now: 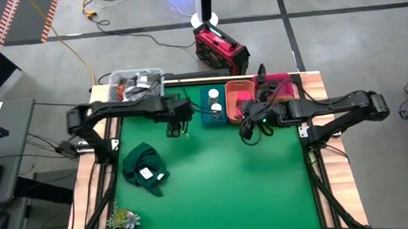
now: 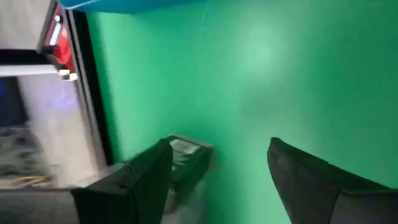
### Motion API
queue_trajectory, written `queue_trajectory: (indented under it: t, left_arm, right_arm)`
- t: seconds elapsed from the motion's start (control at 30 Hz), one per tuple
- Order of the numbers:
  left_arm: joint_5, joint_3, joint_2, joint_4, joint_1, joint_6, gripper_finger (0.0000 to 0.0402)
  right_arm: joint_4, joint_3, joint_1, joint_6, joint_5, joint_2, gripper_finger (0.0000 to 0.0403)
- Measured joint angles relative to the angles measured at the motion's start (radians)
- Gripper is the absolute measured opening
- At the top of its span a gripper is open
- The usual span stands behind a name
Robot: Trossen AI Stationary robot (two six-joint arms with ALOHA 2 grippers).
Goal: Sort spices by type
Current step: Put the black seasoning can into the yellow bin
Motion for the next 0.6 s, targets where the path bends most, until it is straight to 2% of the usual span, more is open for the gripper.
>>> queue_trajectory:
  t: [0.2, 0.4, 0.5, 0.6]
  left_arm:
    - [-0.065, 0.119, 0.121, -0.078, 0.010, 0.107, 0.0249]
    - [-0.102, 0.187, 0.188, -0.103, 0.045, 0.174, 0.0249]
    - [-0.169, 0.212, 0.217, -0.105, 0.072, 0.150, 0.0249]
    - [-0.173, 0.242, 0.237, -0.106, 0.111, 0.066, 0.0249]
  right_arm:
    - [-0.061, -0.057, 0.022, 0.003, 0.136, -0.015, 0.0219]
    - [-0.084, -0.070, 0.023, 0.034, 0.159, -0.068, 0.0219]
    - [-0.081, -0.069, 0.032, 0.040, 0.160, -0.086, 0.0219]
    - [-0.078, -0.069, 0.046, 0.041, 0.160, -0.090, 0.0219]
